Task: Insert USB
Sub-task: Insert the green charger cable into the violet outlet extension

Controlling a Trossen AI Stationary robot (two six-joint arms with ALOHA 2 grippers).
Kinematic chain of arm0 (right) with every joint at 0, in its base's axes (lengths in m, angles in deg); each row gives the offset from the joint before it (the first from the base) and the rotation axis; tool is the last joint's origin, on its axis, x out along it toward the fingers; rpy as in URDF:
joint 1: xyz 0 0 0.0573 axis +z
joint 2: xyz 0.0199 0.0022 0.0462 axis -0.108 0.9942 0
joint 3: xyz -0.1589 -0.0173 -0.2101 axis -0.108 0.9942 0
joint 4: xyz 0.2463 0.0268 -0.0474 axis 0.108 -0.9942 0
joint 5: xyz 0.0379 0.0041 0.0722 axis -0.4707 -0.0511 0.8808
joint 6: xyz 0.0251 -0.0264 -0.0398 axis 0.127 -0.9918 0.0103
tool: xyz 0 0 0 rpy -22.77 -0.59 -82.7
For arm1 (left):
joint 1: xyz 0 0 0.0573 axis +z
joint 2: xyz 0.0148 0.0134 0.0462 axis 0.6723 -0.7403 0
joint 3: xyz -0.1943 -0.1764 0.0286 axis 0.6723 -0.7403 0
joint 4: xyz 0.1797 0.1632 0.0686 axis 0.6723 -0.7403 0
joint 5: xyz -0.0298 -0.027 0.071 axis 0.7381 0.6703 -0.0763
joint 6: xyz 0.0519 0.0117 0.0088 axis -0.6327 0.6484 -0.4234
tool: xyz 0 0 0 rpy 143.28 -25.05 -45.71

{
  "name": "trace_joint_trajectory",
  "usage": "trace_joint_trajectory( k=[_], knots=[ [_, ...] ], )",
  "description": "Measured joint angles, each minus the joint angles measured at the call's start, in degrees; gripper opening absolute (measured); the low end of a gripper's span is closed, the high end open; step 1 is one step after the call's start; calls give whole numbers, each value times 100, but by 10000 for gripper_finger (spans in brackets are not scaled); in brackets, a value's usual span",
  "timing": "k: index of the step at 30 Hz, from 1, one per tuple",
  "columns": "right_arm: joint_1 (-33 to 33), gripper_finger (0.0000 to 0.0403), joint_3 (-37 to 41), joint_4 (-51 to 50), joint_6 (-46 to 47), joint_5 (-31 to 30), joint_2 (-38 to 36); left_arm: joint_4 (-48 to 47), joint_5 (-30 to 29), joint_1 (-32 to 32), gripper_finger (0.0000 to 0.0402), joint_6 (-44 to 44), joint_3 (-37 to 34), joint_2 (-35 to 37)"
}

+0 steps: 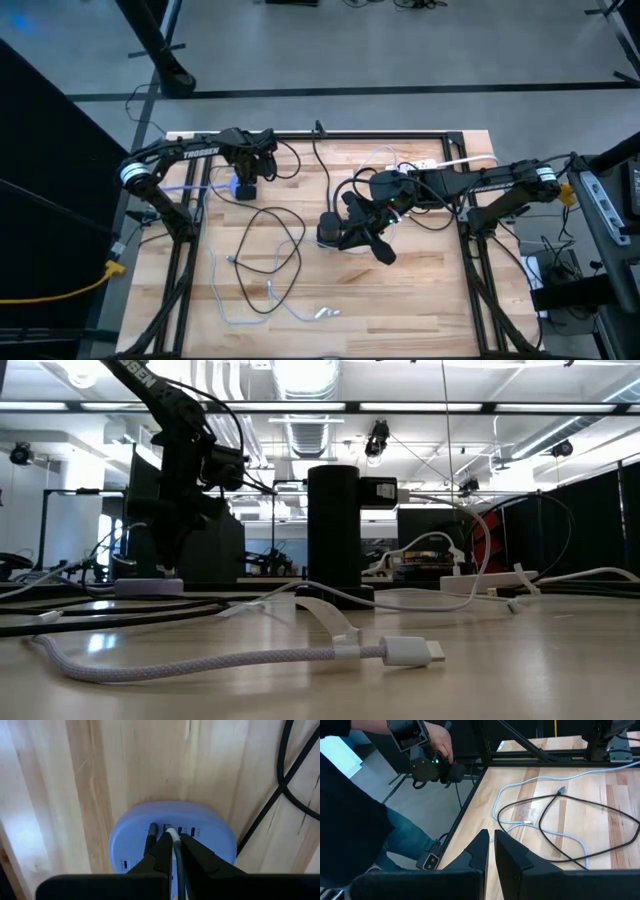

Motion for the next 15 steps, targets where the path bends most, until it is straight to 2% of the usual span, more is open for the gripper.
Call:
trace_joint_trajectory(
  k=[5, 9, 15],
  knots=[
    [0, 14, 0, 31, -26, -85, 0, -66, -8, 26, 10, -137, 0, -2],
    [0, 14, 0, 34, -35, -88, 0, 152, -778, 49, 10, -101, -27, -12],
    [0, 14, 0, 32, -22, -92, 0, 464, -960, 104, 10, -210, -42, -20]
  ],
)
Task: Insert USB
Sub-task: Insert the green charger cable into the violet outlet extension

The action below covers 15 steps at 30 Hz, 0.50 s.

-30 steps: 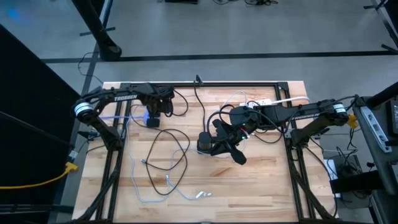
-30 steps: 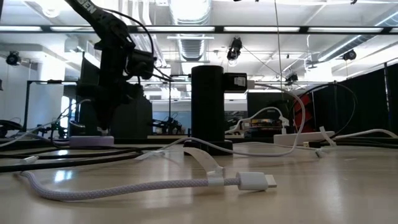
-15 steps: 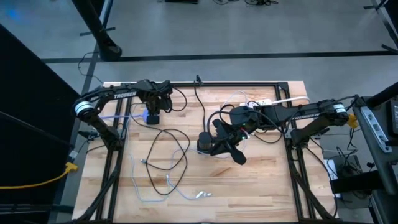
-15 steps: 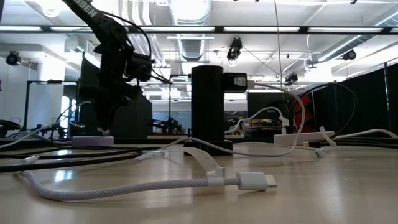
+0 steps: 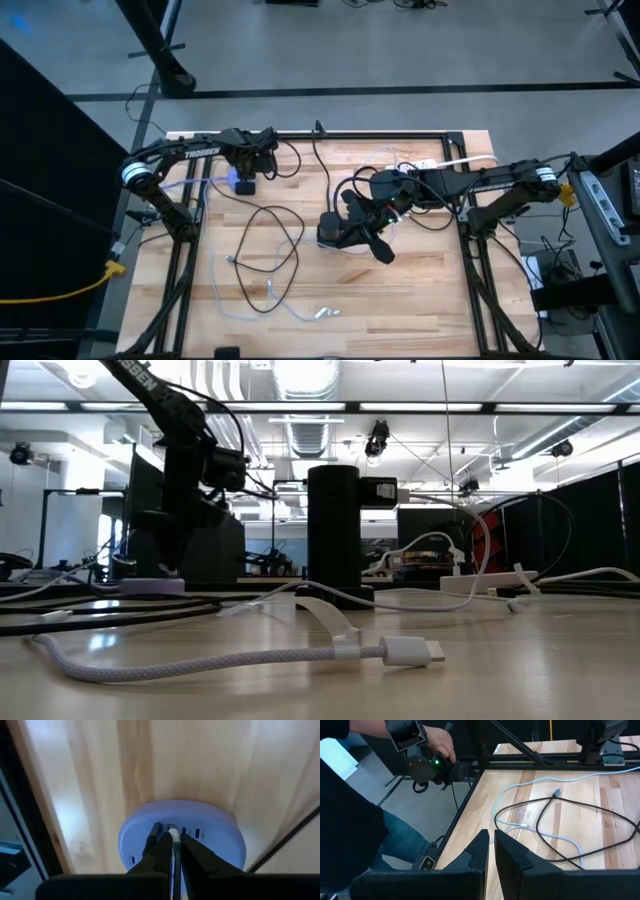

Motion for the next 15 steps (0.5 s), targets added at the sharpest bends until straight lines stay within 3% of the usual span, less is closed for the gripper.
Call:
trace_joint_trajectory(
  k=[7, 15],
  knots=[
    [0, 14, 20, -1, 20, 0, 0, 83, 123, 155, 10, -59, 1, -1],
    [0, 14, 20, 56, 158, -11, 0, 120, 754, 542, 10, -214, 2, 17]
  ],
)
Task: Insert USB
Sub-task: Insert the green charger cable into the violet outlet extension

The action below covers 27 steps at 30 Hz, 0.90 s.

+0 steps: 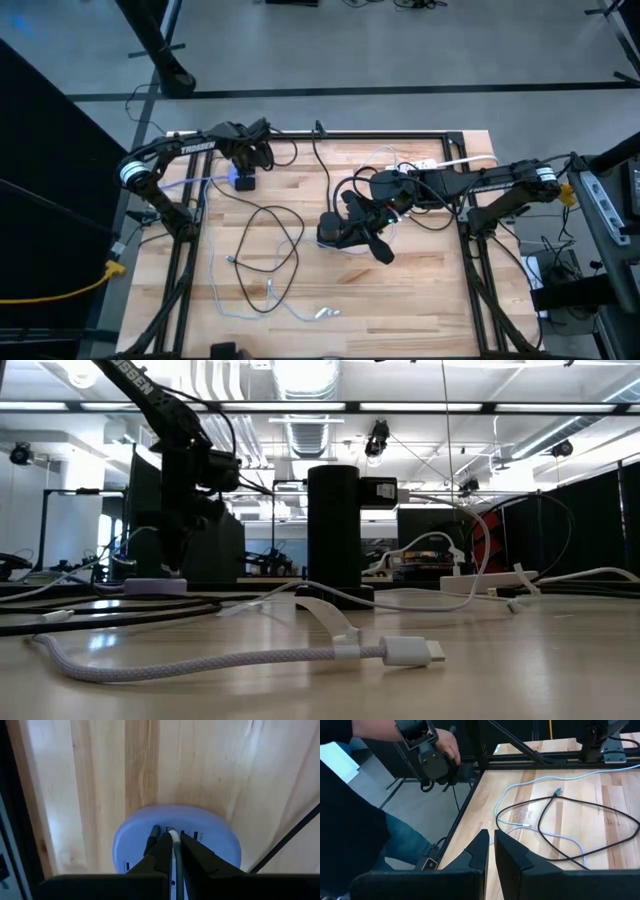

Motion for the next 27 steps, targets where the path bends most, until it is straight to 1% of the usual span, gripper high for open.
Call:
trace_joint_trajectory(
  k=[7, 11, 16, 18, 23, 27],
  knots=[
    [13, 14, 0, 85, -3, -249, 0, 50, 482, 392, 10, -68, 2, 4],
    [13, 14, 0, 87, -3, -290, 0, 246, 495, 577, 10, 61, 2, 4],
    [15, 14, 0, 145, -14, -368, 0, 413, 394, 634, 10, 190, 0, 2],
    [15, 14, 0, 163, -19, -466, 0, 418, 386, 637, 10, 180, 2, -37],
    [13, 14, 0, 238, -23, -489, 0, 413, 437, 698, 13, 315, 46, -285],
    [15, 14, 0, 229, 8, -492, 0, 469, 453, 725, 13, 282, 46, -310]
  ],
)
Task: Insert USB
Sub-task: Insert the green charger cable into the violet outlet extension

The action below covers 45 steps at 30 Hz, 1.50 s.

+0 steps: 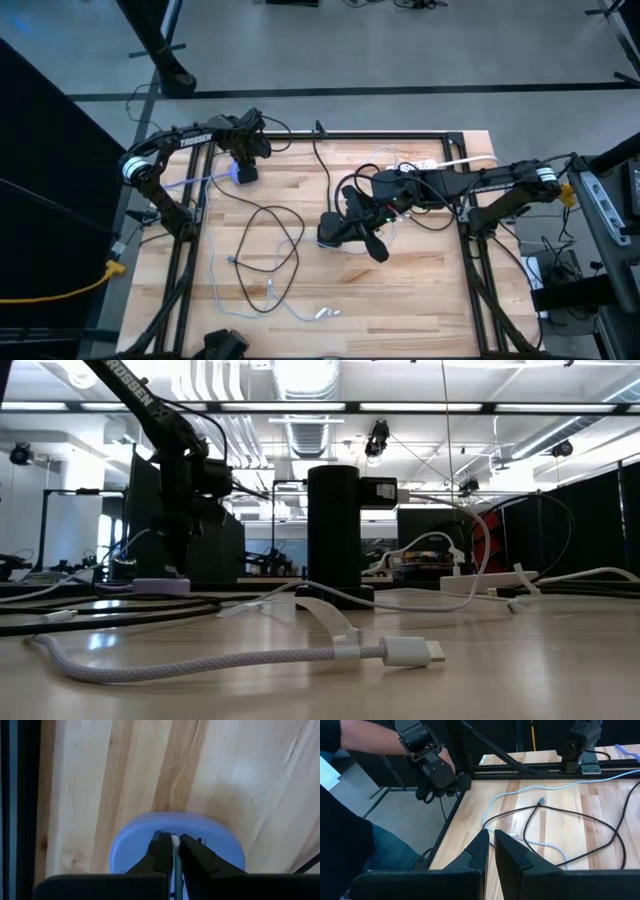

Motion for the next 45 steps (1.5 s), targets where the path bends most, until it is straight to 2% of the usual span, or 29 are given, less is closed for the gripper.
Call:
trace_joint_trajectory(
  k=[13, 23, 29, 35, 42, 45],
  knots=[
    [24, 14, 20, 14, 135, -4, 0, -16, 271, 238, 13, 490, -5, 199],
    [39, 14, 24, 69, -9, -4, 0, -1593, 370, 130, 13, 775, 195, 642],
    [39, 14, 24, 160, -174, 1, 0, -1700, 389, -93, 13, 1117, 201, 1036],
    [48, 14, 24, 148, -177, 59, 0, -1701, 541, -946, 13, 1706, 321, 1885],
    [48, 14, 1, 407, -272, 59, 0, -1461, 493, -2530, 13, 3173, 910, 2881],
    [31, 14, -2, 612, -400, 60, 0, -1107, 194, -3297, 13, 3719, 1341, 3143]
  ],
)
